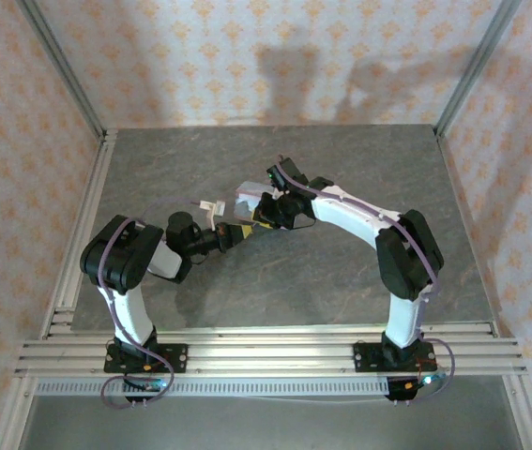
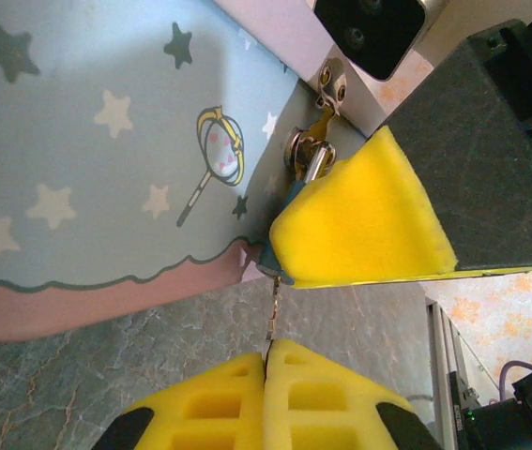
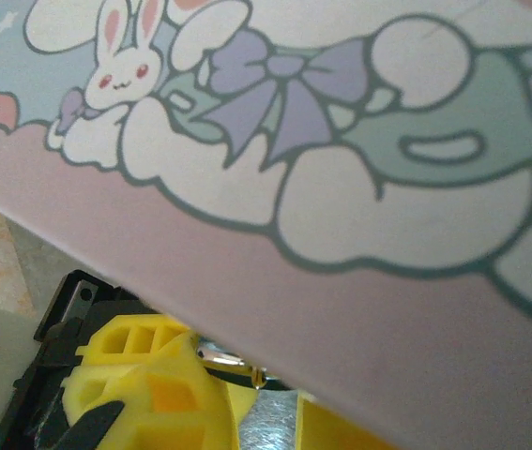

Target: Unlock the padlock with the key

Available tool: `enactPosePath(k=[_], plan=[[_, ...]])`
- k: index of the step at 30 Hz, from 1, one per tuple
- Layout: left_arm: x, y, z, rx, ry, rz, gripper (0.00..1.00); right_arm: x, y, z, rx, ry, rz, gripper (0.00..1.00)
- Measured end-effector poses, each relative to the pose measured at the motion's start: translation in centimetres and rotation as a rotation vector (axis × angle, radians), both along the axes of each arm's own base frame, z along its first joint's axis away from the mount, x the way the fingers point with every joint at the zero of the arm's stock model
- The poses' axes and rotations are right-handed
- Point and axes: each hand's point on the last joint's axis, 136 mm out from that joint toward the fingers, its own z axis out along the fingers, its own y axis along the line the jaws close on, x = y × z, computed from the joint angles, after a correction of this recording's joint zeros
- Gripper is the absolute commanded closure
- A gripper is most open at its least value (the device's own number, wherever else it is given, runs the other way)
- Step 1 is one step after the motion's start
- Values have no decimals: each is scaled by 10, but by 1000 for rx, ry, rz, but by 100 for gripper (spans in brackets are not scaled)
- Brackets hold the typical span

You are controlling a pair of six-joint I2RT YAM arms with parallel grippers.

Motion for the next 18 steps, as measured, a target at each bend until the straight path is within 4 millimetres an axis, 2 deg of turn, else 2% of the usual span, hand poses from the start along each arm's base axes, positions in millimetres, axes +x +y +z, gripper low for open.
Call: enactPosePath(k=[18], plan=[[4,2,2,4,-12,21,100,4,6,10,62,10,-23,100]])
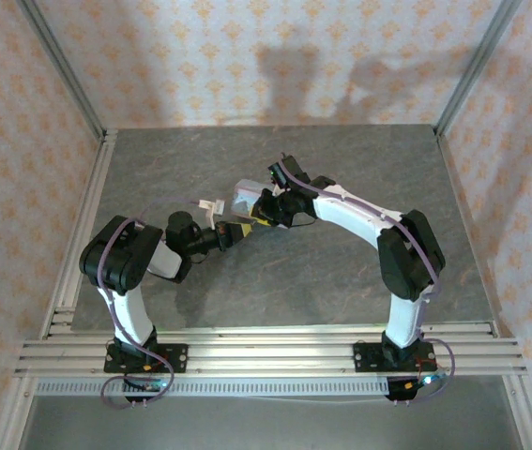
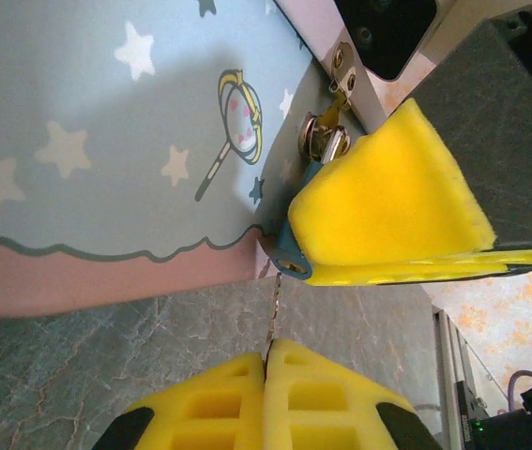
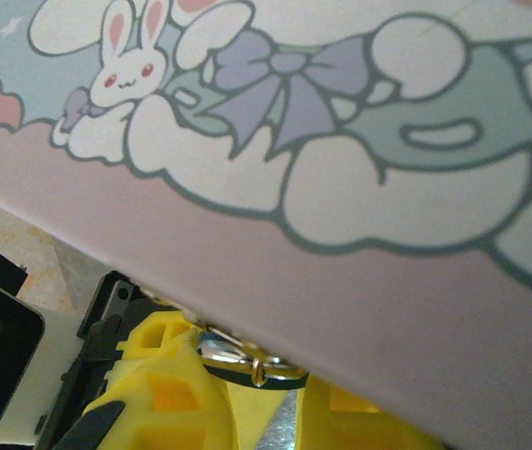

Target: Unlock the padlock with the key

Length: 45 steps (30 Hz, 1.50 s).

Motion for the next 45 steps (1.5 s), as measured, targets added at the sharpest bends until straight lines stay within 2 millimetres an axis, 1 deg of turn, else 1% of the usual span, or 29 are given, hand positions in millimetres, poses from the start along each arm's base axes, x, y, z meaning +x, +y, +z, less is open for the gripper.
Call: enactPosePath(k=[8,13,31,45], plan=[[3,2,12,0,-44,18,100,5,-3,1,17,-1,-22,100],[4,2,15,4,-63,23,100,6,-5,0,25,8,-28,100],[5,4,15,8,-66,41,100,5,-3,0,42,18,-35,100],[5,5,15,7,-71,45,100,4,-6,2,54,20,-48,100]])
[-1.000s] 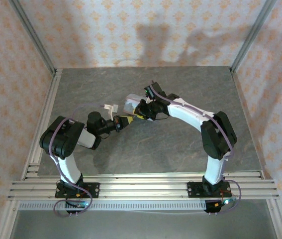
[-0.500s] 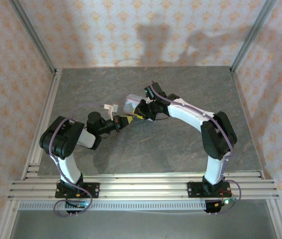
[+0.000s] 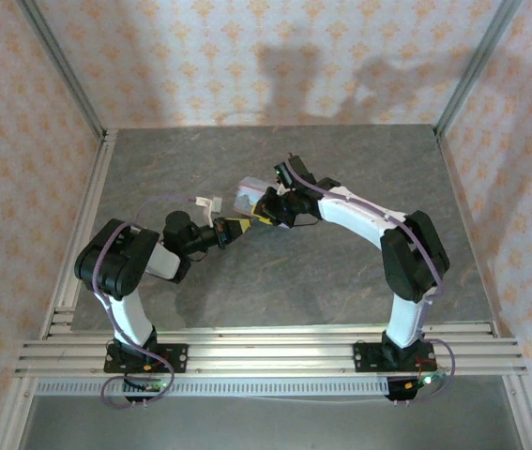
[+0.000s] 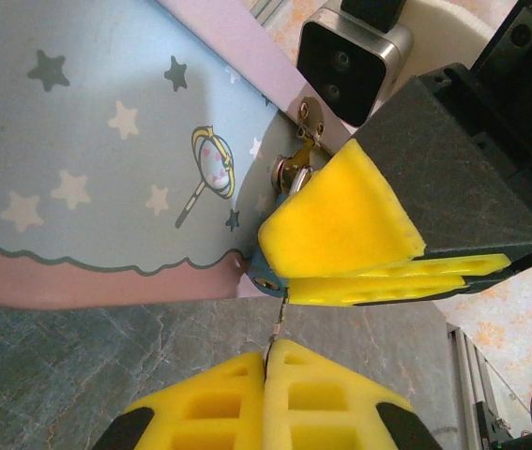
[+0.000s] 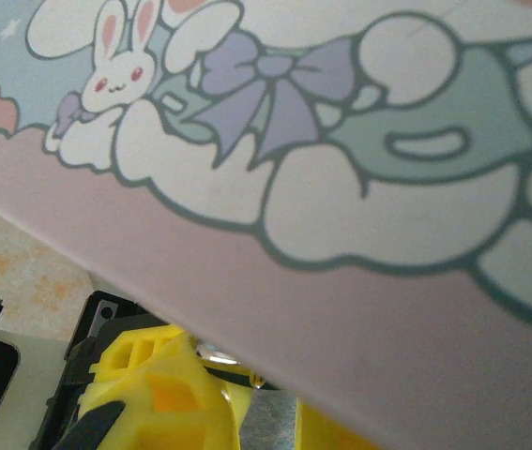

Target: Unlock the padlock with the key

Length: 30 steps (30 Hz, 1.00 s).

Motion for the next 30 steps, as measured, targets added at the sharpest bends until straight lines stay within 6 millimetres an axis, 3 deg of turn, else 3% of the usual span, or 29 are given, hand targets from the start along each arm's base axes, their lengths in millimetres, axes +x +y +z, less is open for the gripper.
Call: enactPosePath(k=[30], plan=[[0,6,-4,17,-10,16,100,0,0,3,22,13,-7,100]])
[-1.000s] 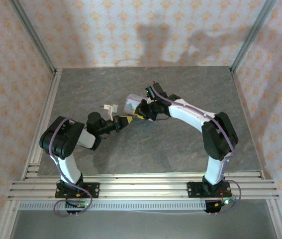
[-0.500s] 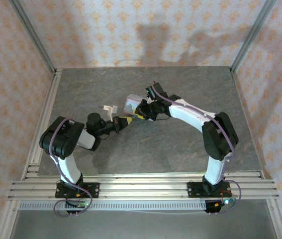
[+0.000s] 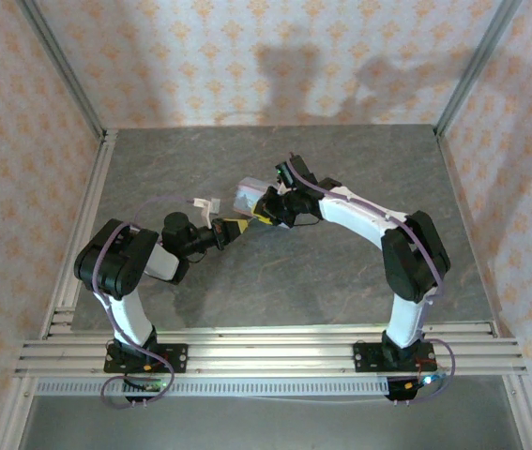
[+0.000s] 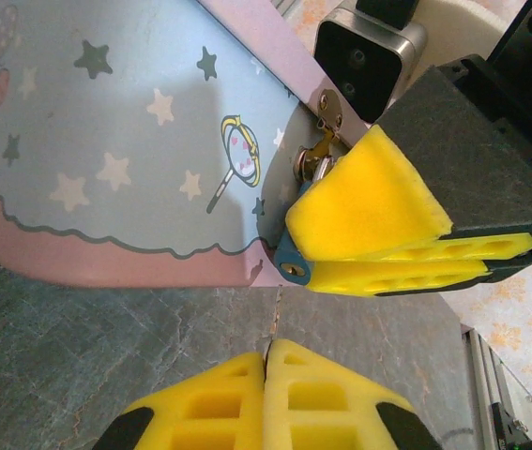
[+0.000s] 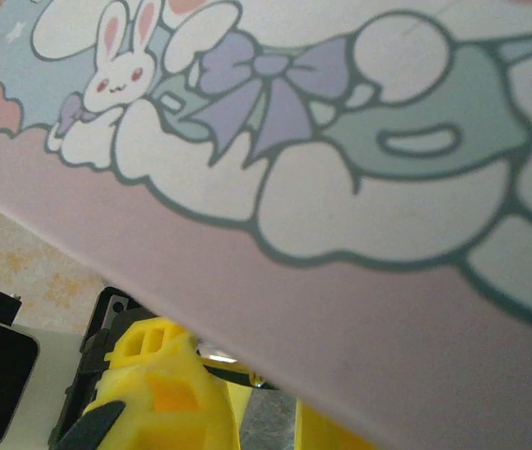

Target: Unlock the padlock with the key

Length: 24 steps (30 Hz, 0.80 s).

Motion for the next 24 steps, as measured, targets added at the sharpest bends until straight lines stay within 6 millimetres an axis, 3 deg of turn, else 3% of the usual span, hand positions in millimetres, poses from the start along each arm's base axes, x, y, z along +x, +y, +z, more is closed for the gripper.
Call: enactPosePath(k=[24], plan=[[6,-5,8,-4,-27,4,100,2,-2,2,16,1,-13,100]])
